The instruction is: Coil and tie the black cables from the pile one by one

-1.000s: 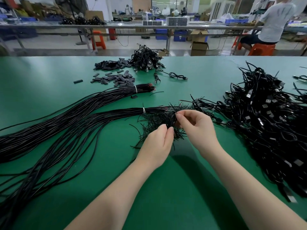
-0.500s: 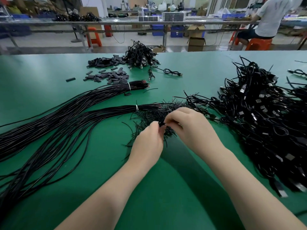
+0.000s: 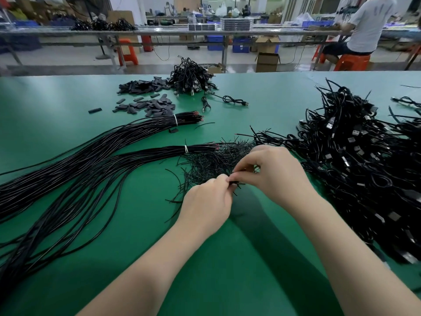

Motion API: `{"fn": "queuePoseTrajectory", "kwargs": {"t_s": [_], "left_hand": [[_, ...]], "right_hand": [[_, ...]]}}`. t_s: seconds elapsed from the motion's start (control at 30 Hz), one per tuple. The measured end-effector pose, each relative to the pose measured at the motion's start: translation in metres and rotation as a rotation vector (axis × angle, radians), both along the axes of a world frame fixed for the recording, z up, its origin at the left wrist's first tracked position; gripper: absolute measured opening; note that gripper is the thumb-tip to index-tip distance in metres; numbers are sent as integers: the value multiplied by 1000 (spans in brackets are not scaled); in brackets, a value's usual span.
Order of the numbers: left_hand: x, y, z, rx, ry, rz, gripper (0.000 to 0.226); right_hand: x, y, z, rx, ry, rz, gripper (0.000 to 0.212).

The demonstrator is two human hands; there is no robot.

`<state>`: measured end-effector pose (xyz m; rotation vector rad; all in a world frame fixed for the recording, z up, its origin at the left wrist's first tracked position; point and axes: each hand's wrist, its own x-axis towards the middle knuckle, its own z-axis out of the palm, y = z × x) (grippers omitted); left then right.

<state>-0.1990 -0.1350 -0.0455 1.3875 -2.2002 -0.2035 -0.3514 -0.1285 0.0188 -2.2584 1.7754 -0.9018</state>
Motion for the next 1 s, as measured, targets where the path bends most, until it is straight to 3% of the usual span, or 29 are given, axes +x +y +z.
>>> {"fn": "queuePoseTrajectory", "kwargs": {"t_s": [0.1,0.2,0.3,0.4,0.5,0.57,0.63,0.77,1.0], "left_hand": [[1,0,1,-132,-84,-136,25],[0,1,4,-240,-237,-335,29],[-5,4,8,-410,-305,-504,34],[-11,11,4,-460,-105,-512,30],[-14,17,2,-174,347,-347,36],[-16,19,2,-10,653,-214,33],[-17,16,1,37,828,-48,24],[-15,10,-4,144,944,122,16],[-13,9,0,185,1019,112,17]], "right_hand": [[-11,-1,9,67,29,96,15],[-30,-3,12,342,-61,180,24],[-52,-1,3,643,-281,282,30],[-56,1,-16,813,-665,373,30],[-35,-4,-32,757,-1076,330,21],[-11,-9,-35,618,-1166,279,19],[15,-12,-39,470,-1178,210,21],[43,-9,-52,288,-1161,43,24],[47,-1,-58,240,-1154,-1,22]]}}
